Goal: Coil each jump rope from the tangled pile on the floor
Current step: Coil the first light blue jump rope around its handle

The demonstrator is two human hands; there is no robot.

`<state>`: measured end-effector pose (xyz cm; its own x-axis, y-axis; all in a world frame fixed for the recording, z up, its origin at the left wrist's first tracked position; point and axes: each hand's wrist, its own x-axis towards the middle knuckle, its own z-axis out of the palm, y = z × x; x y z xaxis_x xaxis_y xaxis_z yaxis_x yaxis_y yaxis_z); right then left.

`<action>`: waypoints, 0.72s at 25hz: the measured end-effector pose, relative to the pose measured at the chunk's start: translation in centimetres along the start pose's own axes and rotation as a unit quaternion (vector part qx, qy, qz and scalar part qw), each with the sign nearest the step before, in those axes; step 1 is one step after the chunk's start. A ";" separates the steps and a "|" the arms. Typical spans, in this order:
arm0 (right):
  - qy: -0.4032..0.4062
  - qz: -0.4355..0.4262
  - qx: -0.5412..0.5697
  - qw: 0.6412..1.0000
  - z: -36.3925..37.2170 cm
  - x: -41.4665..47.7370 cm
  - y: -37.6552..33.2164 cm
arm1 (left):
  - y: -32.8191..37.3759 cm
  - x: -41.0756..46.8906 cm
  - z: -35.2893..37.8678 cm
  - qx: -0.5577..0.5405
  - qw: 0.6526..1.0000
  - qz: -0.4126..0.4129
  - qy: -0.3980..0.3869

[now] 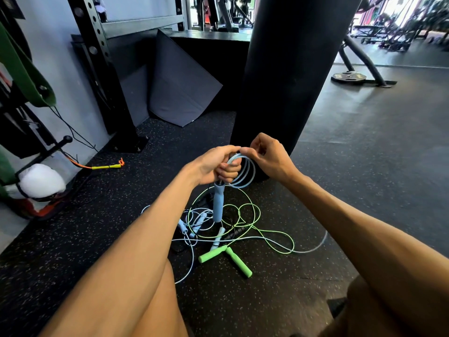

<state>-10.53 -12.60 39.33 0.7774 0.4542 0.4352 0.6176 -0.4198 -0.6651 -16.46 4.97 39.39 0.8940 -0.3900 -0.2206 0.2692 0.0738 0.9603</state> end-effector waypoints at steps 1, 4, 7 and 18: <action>0.001 0.010 0.023 1.000 0.0 0.0 0.1 | 0.1 0.0 0.0 -0.031 0.999 0.000 -0.019; -0.011 0.048 0.111 0.993 0.3 -0.1 -0.1 | 0.3 0.0 0.1 -0.117 0.992 0.031 -0.043; -0.061 0.139 0.203 0.967 0.4 -0.8 -0.1 | 0.7 0.0 -0.2 -0.231 0.968 0.096 -0.031; -0.382 0.268 0.170 0.868 0.6 -3.0 -0.2 | 1.5 1.3 -2.1 -0.326 0.831 0.257 0.371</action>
<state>-13.03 -13.38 37.81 0.5551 0.7087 -0.4355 0.0194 -0.5345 -0.8449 -14.15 6.47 40.15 0.8603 0.5022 -0.0873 -0.2958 0.6313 0.7169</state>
